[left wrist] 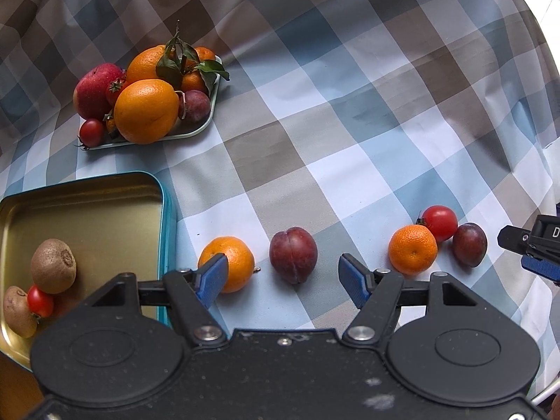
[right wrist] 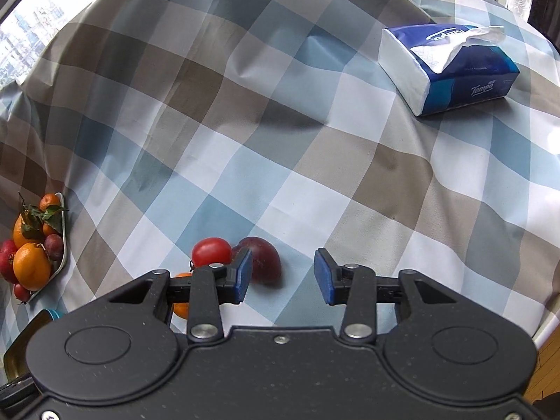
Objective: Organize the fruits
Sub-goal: 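Grasp a dark red plum with the right gripper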
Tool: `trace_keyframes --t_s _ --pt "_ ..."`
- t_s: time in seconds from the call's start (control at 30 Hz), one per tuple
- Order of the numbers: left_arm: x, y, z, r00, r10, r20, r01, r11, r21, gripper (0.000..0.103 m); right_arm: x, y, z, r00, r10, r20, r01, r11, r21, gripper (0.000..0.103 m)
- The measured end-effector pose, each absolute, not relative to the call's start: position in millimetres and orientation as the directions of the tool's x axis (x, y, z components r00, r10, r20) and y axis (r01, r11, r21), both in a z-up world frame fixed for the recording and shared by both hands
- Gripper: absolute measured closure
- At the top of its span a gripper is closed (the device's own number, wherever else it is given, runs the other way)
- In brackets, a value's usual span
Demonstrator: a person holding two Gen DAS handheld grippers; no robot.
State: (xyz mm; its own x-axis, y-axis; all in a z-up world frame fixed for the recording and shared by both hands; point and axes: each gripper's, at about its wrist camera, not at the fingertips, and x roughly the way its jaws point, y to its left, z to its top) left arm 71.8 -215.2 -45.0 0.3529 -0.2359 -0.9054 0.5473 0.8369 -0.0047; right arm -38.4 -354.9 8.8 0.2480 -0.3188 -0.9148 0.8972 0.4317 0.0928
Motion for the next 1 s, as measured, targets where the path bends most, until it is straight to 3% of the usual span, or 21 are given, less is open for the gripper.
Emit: trace_keyframes --t_s 0.27,1.0 --pt "76 -216 -49 0.357 -0.228 -0.906 0.544 0.839 0.003 0.031 -10 -356 -5 0.23 -0.325 -0.917 0.861 0.508 0.036 0.053" --pt "114 -182 -50 0.255 -0.3 -0.919 0.338 0.918 -0.206 0.03 4 -356 -25 0.216 -0.334 -0.917 0.826 0.564 -0.011 0.053"
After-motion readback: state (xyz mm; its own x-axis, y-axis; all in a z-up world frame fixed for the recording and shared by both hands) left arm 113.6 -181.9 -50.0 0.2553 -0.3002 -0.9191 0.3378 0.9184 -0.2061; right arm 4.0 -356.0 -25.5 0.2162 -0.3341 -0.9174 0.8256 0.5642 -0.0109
